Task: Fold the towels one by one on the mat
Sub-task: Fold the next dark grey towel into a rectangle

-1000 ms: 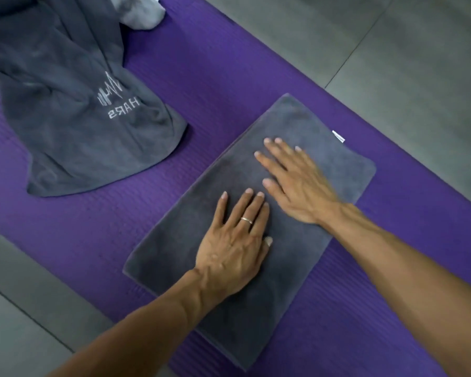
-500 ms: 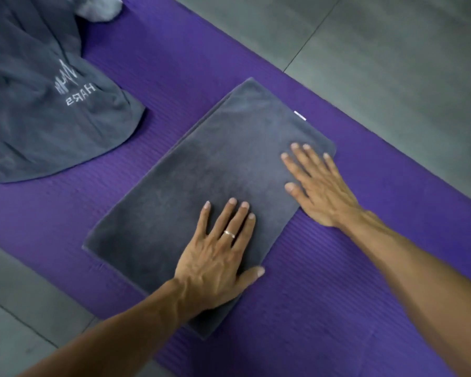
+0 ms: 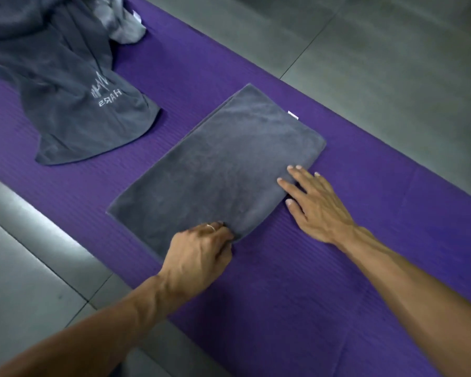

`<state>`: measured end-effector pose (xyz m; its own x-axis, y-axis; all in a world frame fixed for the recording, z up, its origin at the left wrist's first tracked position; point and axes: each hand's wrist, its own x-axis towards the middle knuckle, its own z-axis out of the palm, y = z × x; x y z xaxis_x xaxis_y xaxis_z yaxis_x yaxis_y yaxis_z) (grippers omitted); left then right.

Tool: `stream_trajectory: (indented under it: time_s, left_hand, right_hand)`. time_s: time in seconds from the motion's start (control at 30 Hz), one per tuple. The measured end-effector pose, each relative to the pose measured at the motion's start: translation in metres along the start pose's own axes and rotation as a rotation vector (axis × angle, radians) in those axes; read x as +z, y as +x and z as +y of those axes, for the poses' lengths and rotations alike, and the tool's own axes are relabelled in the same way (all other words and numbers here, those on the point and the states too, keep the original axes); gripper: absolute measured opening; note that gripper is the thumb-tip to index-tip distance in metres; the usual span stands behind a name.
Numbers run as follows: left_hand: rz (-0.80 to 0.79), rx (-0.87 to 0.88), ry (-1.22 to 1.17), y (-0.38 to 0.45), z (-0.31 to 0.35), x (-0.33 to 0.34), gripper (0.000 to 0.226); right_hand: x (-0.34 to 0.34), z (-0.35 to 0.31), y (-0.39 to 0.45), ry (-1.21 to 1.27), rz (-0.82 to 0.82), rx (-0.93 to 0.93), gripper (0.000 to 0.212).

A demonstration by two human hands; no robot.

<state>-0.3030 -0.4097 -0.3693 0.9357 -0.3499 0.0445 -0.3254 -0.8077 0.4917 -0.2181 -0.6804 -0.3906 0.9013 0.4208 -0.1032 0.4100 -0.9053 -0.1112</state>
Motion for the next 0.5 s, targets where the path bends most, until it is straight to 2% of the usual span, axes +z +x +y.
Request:
stream_trajectory:
  time_s: [0.1,0.27,0.37,0.5]
  left_hand:
    - [0.000,-0.188,-0.182,0.001,-0.001,-0.015,0.017]
    - [0.013,-0.223,-0.245,-0.001,-0.007,-0.035,0.008]
    - [0.004,-0.233,-0.234,-0.001,-0.008,-0.041,0.009]
    - [-0.021,-0.215,-0.232,0.006,-0.011,-0.050,0.009]
  right_hand:
    - [0.002,-0.004,0.002,-0.012,0.020,0.013,0.057]
    - [-0.015,-0.008,0.031,0.047,0.032,0.105,0.049]
    - [-0.034,0.000,0.027,0.010,-0.042,0.101,0.039]
    - [-0.071,0.011,-0.002,-0.043,-0.225,0.080,0.029]
